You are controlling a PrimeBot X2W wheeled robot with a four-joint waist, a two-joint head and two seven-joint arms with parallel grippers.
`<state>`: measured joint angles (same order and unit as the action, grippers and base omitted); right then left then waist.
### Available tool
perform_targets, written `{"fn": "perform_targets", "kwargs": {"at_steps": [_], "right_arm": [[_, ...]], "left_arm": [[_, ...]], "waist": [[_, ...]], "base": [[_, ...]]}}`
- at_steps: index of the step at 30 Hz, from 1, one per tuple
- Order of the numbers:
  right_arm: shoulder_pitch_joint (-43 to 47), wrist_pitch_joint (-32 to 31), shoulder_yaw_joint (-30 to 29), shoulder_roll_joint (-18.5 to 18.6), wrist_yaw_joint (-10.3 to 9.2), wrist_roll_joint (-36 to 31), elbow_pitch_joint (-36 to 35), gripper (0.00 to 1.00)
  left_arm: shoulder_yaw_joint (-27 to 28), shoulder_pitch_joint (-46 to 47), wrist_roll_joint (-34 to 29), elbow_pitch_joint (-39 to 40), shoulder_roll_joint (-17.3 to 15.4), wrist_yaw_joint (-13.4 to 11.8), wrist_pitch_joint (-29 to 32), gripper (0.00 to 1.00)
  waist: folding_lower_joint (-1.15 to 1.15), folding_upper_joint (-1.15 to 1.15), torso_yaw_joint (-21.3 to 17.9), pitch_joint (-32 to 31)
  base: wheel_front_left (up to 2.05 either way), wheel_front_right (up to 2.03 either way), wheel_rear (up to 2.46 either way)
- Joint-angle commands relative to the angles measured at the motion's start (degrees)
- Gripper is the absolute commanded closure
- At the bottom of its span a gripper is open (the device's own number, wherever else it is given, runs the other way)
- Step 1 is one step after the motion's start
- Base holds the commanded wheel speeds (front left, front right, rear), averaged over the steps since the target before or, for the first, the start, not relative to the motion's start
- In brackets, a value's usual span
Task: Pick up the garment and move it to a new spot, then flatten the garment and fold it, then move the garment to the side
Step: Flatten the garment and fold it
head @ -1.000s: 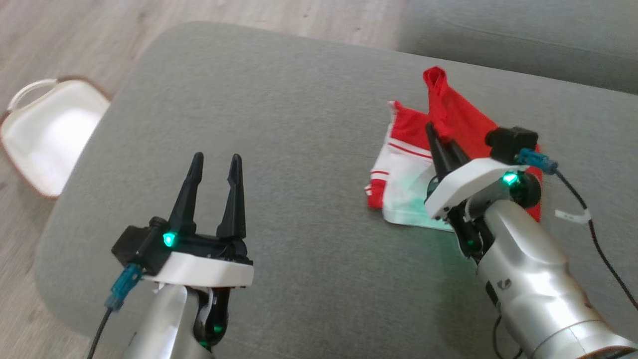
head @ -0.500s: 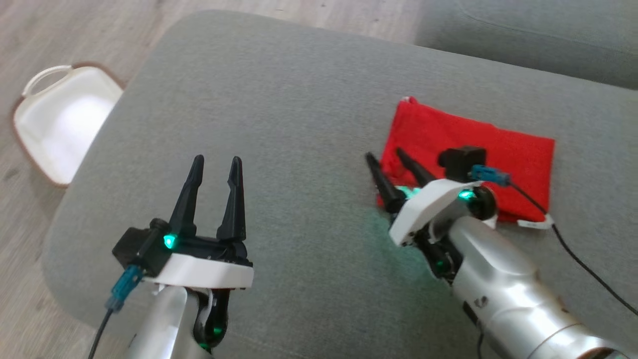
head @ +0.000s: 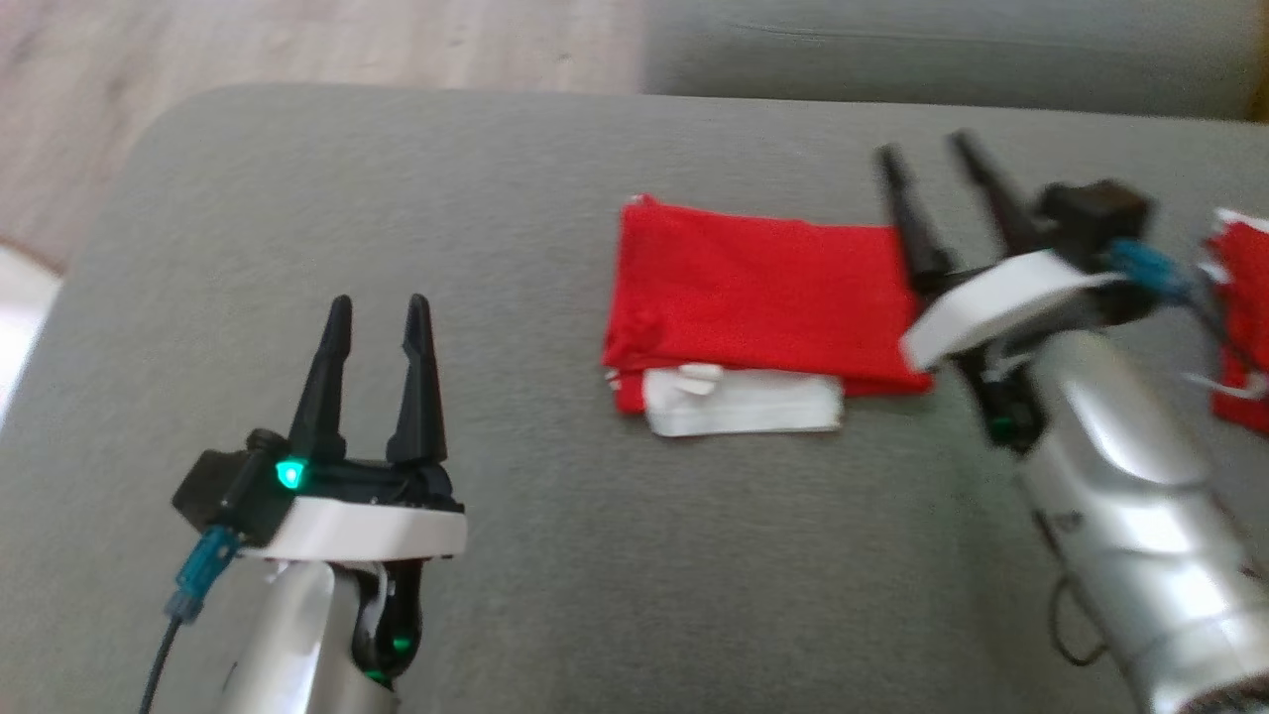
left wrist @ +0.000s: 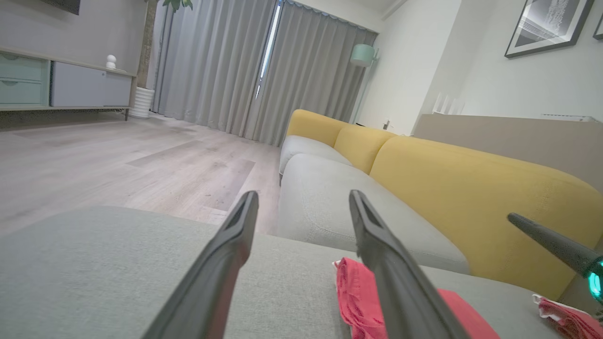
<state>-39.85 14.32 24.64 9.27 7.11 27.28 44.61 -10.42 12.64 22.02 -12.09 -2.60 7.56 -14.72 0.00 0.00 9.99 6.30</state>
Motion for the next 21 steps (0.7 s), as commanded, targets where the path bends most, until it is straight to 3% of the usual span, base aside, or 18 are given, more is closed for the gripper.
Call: {"fn": "perform_targets", "kwargs": {"at_steps": [1, 5, 10, 15, 21], "right_arm": [[2.26, 0.66, -2.14, -0.02, 0.37, -3.32, -3.59, 0.0], [8.74, 0.66, -11.38, -0.34, 0.37, -10.94, -10.04, 0.0], [17.62, 0.67, -19.76, -3.61, 0.37, -16.86, -18.27, 0.0], [24.24, 0.67, -23.03, -5.93, 0.37, -18.92, -23.99, 0.0], [25.69, 0.67, -23.01, -6.35, 0.37, -18.92, -25.74, 0.0]], "left_arm": [[2.64, 1.49, -0.68, 2.27, -0.28, -0.17, -0.28, 0.0], [3.98, 1.1, -0.87, 2.49, -0.28, -0.16, -0.28, 0.0], [4.69, -0.2, -1.76, 2.05, -0.28, -0.14, -0.28, 0.0], [5.49, -1.91, -2.31, 1.47, -0.28, -0.12, -0.28, 0.0], [5.71, -2.64, -2.25, 1.29, -0.28, -0.11, -0.28, 0.0]], "waist": [[0.0, 0.0, -3.47, -0.44], [0.0, 0.0, -6.19, -0.56], [0.0, 0.0, -8.29, -0.94], [0.0, 0.0, -9.6, -1.21], [0.0, 0.0, -9.73, -1.26]], "base": [[0.0, 0.0, 0.0], [0.0, 0.0, 0.0], [0.0, 0.0, 0.0], [0.0, 0.0, 0.0], [0.0, 0.0, 0.0]]}}
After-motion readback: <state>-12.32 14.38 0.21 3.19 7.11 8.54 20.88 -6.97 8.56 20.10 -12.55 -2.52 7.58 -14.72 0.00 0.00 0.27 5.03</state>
